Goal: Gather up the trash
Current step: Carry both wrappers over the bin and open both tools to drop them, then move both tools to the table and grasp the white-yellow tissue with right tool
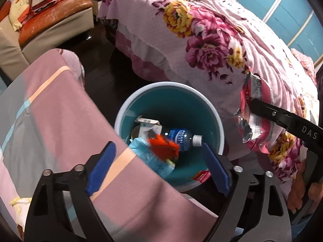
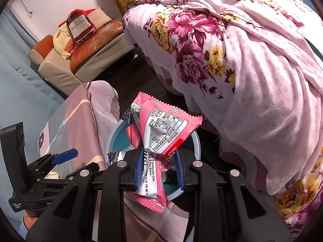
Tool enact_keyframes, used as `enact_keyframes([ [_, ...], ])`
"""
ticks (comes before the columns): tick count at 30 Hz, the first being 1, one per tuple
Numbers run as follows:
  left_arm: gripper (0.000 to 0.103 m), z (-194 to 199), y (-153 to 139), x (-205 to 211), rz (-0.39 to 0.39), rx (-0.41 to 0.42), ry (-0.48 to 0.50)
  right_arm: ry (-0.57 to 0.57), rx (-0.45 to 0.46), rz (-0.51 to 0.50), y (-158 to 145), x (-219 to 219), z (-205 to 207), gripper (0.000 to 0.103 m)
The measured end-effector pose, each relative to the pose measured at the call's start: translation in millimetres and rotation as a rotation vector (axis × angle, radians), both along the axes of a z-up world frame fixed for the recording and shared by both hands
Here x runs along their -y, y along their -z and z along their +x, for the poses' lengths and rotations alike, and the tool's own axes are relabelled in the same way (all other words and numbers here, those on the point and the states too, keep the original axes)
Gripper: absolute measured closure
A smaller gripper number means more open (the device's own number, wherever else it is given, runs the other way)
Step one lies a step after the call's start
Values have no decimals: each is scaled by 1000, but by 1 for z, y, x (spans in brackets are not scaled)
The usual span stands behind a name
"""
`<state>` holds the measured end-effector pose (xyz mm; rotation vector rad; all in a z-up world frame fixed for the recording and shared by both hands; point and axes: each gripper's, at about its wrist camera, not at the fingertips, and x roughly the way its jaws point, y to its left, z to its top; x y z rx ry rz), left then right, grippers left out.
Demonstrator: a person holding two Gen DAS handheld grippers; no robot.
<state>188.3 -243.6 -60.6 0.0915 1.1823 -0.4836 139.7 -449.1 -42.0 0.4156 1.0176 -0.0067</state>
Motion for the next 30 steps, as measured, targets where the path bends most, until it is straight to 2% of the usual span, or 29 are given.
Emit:
enact_keyframes([
  [15, 13, -14, -1, -45, -5, -13, -59, -60, -36, -37, 3, -31, 15, 74],
  [19, 12, -16, -3, -56, -23, -13, -71, -70, -50, -47, 6, -40, 18, 67],
  [21, 12, -17, -4, -63, -36, -18, -76, -76, -57, -53, 7, -45, 20, 61],
  [22, 12, -18, -4, -65, -40, -20, -78, -78, -61, -55, 7, -47, 20, 54],
  [24, 12, -20, -4, -72, -45, -25, -85, -82, -66, -50, 8, -52, 20, 49],
  [26, 12, -21, -4, -78, -49, -29, -91, -85, -74, -49, 8, -56, 21, 36],
  [30, 12, -26, -6, -92, -54, -31, -109, -90, -80, -44, 5, -66, 19, 31],
])
